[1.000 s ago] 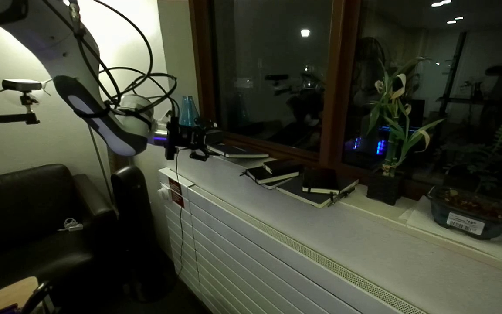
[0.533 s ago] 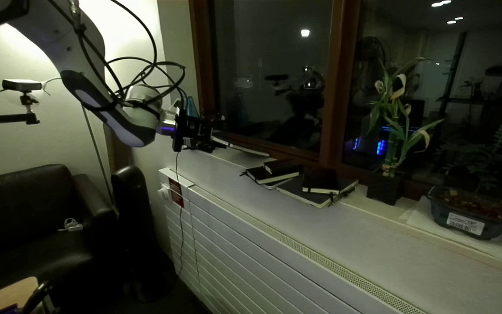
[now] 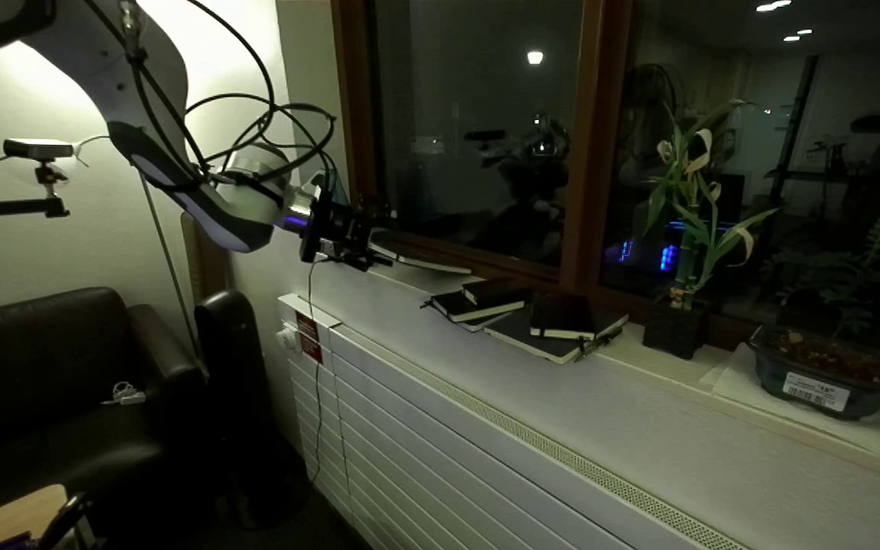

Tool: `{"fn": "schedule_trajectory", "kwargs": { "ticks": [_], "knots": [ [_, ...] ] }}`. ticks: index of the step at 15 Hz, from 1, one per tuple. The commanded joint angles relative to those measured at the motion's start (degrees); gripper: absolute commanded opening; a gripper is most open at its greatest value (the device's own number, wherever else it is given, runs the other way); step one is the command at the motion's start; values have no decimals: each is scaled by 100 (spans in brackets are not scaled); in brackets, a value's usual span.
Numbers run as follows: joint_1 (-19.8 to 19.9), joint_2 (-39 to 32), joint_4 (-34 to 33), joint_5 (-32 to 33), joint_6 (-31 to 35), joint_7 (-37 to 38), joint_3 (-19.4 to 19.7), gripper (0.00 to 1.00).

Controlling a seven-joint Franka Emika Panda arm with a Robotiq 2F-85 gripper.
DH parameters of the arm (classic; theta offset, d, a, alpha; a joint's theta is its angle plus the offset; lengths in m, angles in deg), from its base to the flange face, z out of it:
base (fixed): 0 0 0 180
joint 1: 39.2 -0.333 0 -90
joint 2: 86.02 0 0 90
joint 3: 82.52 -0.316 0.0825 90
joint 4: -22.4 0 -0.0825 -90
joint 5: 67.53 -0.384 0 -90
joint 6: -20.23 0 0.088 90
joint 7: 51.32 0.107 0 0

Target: Put the left book on the right book

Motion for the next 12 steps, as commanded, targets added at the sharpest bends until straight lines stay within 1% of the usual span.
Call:
{"fn": "schedule_trajectory", "kwargs": {
  "ticks": [1, 4, 9, 10, 11, 12],
  "knots": [
    [95, -104, -227, -475, 323, -581, 29, 68],
    [86, -110, -259, -813, 391, -826, 62, 47],
    [73, -83, -270, -1200, 427, -1100, 124, 16],
    [65, -56, -253, -1216, 436, -1109, 136, 10],
    [28, -17, -232, -1092, 407, -1058, 168, 3],
    [9, 18, -208, -1009, 383, -1018, 183, 3]
  ]
}}
